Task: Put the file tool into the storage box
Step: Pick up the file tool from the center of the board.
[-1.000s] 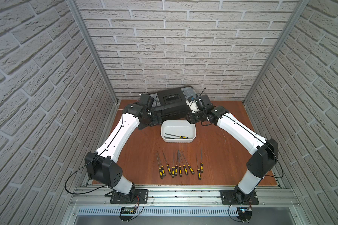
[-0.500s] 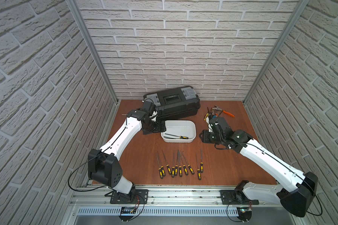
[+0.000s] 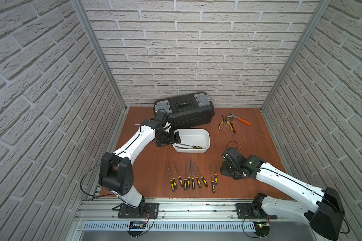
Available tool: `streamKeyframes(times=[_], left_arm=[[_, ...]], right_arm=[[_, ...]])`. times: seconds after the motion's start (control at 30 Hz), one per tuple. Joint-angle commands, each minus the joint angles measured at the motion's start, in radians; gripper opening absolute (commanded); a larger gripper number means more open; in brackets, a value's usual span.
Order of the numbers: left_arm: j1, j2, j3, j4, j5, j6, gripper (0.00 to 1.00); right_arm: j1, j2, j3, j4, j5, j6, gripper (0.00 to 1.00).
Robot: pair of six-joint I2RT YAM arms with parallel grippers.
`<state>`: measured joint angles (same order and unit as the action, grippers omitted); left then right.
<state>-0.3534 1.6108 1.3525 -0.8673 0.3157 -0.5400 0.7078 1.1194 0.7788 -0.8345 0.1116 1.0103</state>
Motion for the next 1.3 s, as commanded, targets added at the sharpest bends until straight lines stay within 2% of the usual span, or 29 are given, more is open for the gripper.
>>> streamKeyframes(times=[0.0, 0.27, 0.6, 0.8, 1.27], left_arm=[[0.005, -0.001, 0.055, 0.008, 0.006, -0.008, 0.98], [0.008, -0.038, 0.037, -0.028, -0.033, 0.017, 0.98], [0.008, -0.077, 0.003, -0.036, -0.040, 0.028, 0.98], [0.007, -0.079, 0.014, -0.048, -0.042, 0.039, 0.98], [0.008, -0.070, 0.043, -0.071, -0.042, 0.079, 0.98]], right_arm=[[0.024, 0.054, -0.001, 0.038, 0.008, 0.031, 0.48], [0.098, 0.239, 0.043, 0.042, 0.001, 0.033, 0.48], [0.113, 0.334, 0.058, 0.106, 0.020, 0.039, 0.46], [0.114, 0.406, 0.074, 0.159, -0.010, 0.027, 0.44], [0.111, 0.439, 0.058, 0.111, 0.054, 0.077, 0.40]])
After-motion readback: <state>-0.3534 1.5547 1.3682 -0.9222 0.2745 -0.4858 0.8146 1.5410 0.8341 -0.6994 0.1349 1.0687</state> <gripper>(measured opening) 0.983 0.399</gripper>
